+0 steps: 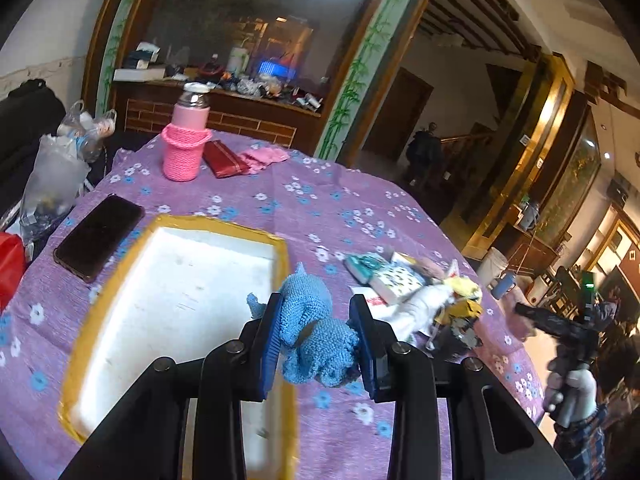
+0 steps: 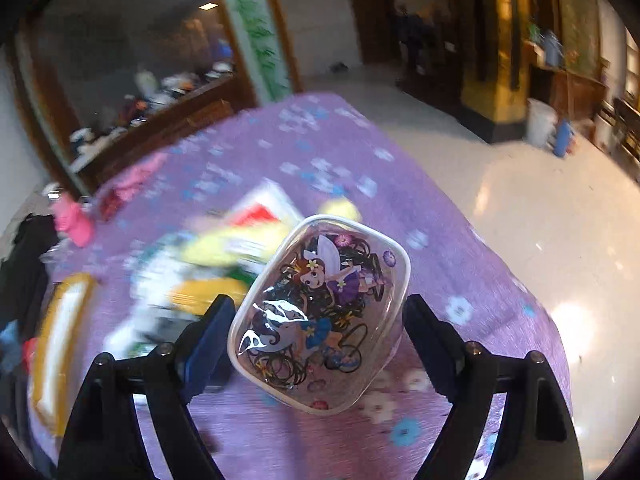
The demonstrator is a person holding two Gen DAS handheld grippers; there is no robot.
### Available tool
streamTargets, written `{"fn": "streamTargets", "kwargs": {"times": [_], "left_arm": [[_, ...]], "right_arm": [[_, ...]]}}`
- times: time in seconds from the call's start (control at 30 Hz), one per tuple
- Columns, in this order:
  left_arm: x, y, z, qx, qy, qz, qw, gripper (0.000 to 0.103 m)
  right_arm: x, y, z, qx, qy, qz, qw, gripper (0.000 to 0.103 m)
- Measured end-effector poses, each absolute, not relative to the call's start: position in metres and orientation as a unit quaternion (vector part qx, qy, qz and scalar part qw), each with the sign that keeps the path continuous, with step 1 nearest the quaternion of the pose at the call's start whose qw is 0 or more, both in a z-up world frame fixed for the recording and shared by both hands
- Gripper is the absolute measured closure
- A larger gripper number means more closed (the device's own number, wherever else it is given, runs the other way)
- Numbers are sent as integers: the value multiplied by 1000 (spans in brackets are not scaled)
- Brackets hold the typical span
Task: Organize soft objects
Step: 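Carry both items into the white foam tray and open both tools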
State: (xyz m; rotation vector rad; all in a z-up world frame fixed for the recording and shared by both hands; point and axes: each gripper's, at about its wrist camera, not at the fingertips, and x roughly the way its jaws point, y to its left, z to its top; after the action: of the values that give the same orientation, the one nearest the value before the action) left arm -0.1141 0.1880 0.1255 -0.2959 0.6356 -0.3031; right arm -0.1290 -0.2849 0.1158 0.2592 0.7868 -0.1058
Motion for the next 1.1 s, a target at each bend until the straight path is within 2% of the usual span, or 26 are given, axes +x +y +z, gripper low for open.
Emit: {"fn": "streamTargets", "kwargs": {"times": [0.13,0.3,0.67,0.7,0.77,0.8,0.9,1.1], "left_arm": [[-89,213,126,-158,327,-137,922,68],[-48,239,112,-174,360,-116,909,68],[39,264,64,-203,426,-101,876,65],[43,265,60,-208,429,-100,873,63],[52,270,50,-225,435,-87,867,47],[54,274,46,-238,440,-82,862,46],[58,288,39,-288,449,-89,841,31],[41,299,51,-300,432,-100,845,29]], "right_arm": [[-119,-227,145,108,373,37,921,18],[-89,-130,153,99,398,164,897,18],[-12,57,100,55,452,258,852,17],[-10,67,94,47,453,255,853,17],[-4,82,81,31,457,249,854,17],[-1,87,76,26,460,245,853,17],[6,95,66,16,468,240,850,17],[13,108,58,-42,465,214,858,16]]}}
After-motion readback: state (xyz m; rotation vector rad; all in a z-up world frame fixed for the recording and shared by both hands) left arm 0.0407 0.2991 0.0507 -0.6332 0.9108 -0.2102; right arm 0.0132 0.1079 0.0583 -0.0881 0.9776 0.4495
